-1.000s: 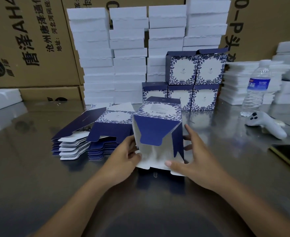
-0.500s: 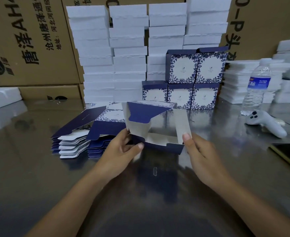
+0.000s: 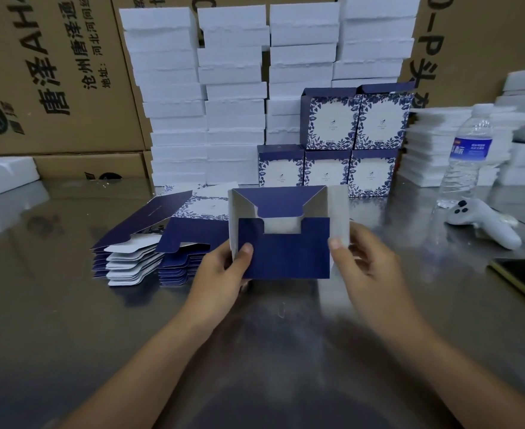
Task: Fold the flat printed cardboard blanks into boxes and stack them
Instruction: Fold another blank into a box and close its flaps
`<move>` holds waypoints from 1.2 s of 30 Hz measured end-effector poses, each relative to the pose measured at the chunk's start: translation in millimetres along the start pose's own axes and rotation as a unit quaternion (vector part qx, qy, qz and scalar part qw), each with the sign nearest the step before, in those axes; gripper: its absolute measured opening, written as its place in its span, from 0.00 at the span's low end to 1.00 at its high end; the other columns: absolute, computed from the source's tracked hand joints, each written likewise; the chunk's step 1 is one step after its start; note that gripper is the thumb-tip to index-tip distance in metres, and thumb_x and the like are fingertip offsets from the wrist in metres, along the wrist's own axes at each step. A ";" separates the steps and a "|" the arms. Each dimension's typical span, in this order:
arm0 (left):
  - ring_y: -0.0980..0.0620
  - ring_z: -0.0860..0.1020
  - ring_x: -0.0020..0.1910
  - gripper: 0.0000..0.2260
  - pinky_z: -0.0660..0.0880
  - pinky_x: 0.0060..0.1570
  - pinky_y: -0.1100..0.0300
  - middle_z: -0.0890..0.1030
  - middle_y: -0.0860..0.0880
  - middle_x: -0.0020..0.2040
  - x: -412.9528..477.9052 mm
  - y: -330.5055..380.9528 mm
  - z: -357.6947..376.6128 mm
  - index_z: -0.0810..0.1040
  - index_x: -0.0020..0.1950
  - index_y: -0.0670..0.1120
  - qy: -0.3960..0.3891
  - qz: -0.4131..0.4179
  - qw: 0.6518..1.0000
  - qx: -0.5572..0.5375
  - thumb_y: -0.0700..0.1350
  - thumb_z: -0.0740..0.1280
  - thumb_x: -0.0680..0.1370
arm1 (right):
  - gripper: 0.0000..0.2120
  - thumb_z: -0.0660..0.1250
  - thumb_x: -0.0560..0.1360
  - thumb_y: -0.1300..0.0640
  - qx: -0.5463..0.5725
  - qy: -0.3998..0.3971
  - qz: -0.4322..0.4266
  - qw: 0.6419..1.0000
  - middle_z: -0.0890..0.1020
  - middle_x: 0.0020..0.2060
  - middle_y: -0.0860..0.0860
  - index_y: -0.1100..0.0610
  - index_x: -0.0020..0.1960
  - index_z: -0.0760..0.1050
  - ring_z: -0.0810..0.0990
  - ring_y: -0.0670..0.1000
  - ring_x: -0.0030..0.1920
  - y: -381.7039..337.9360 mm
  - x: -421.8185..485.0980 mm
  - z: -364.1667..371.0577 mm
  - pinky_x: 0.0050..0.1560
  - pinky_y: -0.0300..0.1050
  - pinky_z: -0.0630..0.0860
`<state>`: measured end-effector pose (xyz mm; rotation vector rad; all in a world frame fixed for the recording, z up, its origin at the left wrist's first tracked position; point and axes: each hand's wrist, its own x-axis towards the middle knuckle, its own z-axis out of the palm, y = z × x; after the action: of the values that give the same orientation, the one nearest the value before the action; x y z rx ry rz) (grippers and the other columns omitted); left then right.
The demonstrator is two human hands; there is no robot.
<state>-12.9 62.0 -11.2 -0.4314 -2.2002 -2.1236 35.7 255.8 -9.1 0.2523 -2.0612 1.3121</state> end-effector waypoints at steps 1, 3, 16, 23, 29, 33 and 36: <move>0.60 0.82 0.43 0.09 0.79 0.45 0.62 0.85 0.58 0.40 -0.7 0.2 1.8 0.79 0.45 0.53 0.020 -0.005 1.000 0.008 0.46 0.60 0.81 | 0.10 0.62 0.73 0.46 -0.024 -0.009 -0.011 1.000 0.80 0.48 0.36 0.37 0.54 0.71 0.79 0.38 0.45 0.7 -0.9 0.7 0.42 0.27 0.72; 0.52 0.82 0.45 0.11 0.79 0.49 0.54 0.84 0.53 0.40 -2.0 -0.3 4.7 0.79 0.42 0.53 0.063 -0.006 0.997 0.032 0.45 0.60 0.81 | 0.18 0.64 0.71 0.44 -0.107 -0.022 -0.040 0.993 0.75 0.52 0.36 0.36 0.59 0.65 0.76 0.37 0.48 1.4 -5.4 3.7 0.46 0.30 0.72; 0.50 0.81 0.50 0.17 0.78 0.38 0.68 0.80 0.43 0.56 -12.6 11.3 12.9 0.75 0.63 0.43 0.056 -0.070 0.990 -0.105 0.33 0.67 0.76 | 0.25 0.59 0.78 0.44 -0.112 -0.068 0.270 0.954 0.77 0.20 0.48 0.57 0.29 0.73 0.73 0.44 0.22 -1.1 -4.6 6.1 0.34 0.42 0.70; 0.44 0.84 0.39 0.20 0.82 0.38 0.60 0.76 0.37 0.57 -14.2 15.9 21.6 0.65 0.66 0.39 0.031 -0.220 0.963 -0.152 0.40 0.67 0.78 | 0.17 0.64 0.78 0.51 0.113 -0.040 0.410 0.904 0.72 0.18 0.47 0.58 0.33 0.70 0.66 0.43 0.18 -11.5 -1.6 2.8 0.20 0.33 0.63; 0.49 0.82 0.28 0.14 0.79 0.28 0.62 0.78 0.42 0.31 -20.0 14.9 23.4 0.67 0.63 0.33 0.003 -0.232 0.957 -0.176 0.37 0.63 0.80 | 0.16 0.65 0.77 0.51 0.133 -0.034 0.416 0.899 0.73 0.20 0.49 0.57 0.33 0.70 0.68 0.45 0.19 -16.9 -2.1 4.2 0.22 0.36 0.65; 0.49 0.82 0.28 0.09 0.78 0.27 0.63 0.79 0.45 0.25 -21.7 17.5 26.1 0.70 0.58 0.35 -0.006 -0.225 0.957 -0.182 0.36 0.64 0.79 | 0.18 0.64 0.77 0.48 0.183 -0.064 0.439 0.877 0.75 0.21 0.52 0.58 0.34 0.71 0.71 0.47 0.19 -22.6 -4.5 7.7 0.22 0.36 0.68; 0.49 0.82 0.28 0.10 0.77 0.26 0.63 0.79 0.45 0.25 -21.2 18.6 27.2 0.70 0.57 0.33 0.001 -0.233 0.952 -0.199 0.37 0.64 0.79 | 0.17 0.64 0.78 0.52 0.202 -0.077 0.453 0.865 0.72 0.20 0.51 0.58 0.33 0.69 0.67 0.46 0.18 -24.1 -5.1 7.7 0.20 0.35 0.65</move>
<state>15.9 85.8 0.5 0.0990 -2.0147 -2.8188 48.0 236.8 3.3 -0.5339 -2.0712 2.3499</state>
